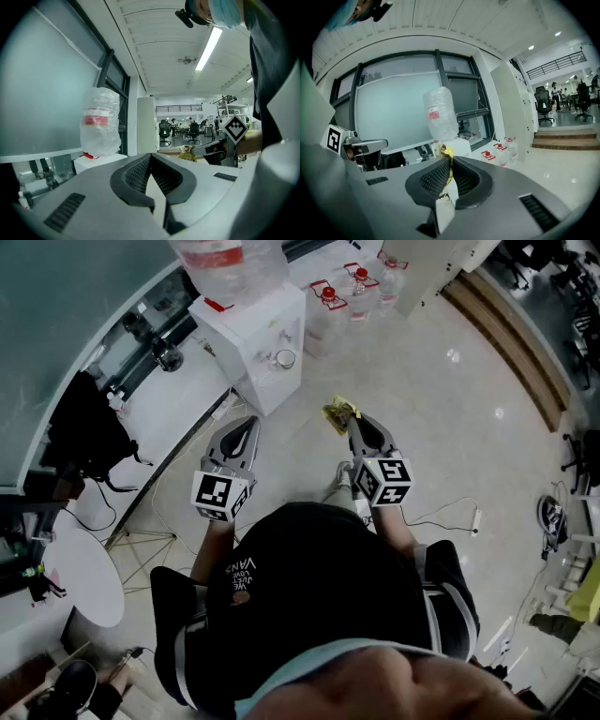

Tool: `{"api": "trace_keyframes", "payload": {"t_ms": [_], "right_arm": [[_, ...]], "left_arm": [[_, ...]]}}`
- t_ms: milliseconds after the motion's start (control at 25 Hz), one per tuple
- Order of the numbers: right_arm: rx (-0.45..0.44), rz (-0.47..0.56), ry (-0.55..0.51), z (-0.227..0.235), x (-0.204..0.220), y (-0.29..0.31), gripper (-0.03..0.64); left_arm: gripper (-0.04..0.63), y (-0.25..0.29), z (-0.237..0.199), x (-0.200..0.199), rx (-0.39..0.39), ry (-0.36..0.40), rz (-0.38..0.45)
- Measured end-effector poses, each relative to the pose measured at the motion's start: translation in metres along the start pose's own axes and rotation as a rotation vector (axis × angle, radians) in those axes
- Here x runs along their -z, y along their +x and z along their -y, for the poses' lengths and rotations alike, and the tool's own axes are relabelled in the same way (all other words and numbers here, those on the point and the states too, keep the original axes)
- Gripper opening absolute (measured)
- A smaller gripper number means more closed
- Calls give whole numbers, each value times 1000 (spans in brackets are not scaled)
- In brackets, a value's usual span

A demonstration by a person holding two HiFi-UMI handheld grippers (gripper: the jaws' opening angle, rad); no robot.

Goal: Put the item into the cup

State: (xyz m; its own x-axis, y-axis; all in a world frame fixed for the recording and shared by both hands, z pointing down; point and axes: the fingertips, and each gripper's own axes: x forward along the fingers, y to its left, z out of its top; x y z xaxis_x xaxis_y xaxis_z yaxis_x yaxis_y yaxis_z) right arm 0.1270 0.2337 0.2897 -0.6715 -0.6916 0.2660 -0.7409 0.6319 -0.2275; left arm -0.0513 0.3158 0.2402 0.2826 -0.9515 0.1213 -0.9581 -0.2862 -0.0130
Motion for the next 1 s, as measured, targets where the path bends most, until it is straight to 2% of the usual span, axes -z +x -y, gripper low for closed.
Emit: {"api": "trace_keyframes", "payload": {"t_ms": [280,560,1000], "right_arm": [[3,1,-10,1,1,1,52],[8,21,32,10,-6,10,52],[-35,-39,25,79,-29,70,52]], "left_arm": [[18,1,6,-2,25,-1,16],[20,12,3,7,50,-24,-4],[20,100,-8,13,-5,-57,-36]]}}
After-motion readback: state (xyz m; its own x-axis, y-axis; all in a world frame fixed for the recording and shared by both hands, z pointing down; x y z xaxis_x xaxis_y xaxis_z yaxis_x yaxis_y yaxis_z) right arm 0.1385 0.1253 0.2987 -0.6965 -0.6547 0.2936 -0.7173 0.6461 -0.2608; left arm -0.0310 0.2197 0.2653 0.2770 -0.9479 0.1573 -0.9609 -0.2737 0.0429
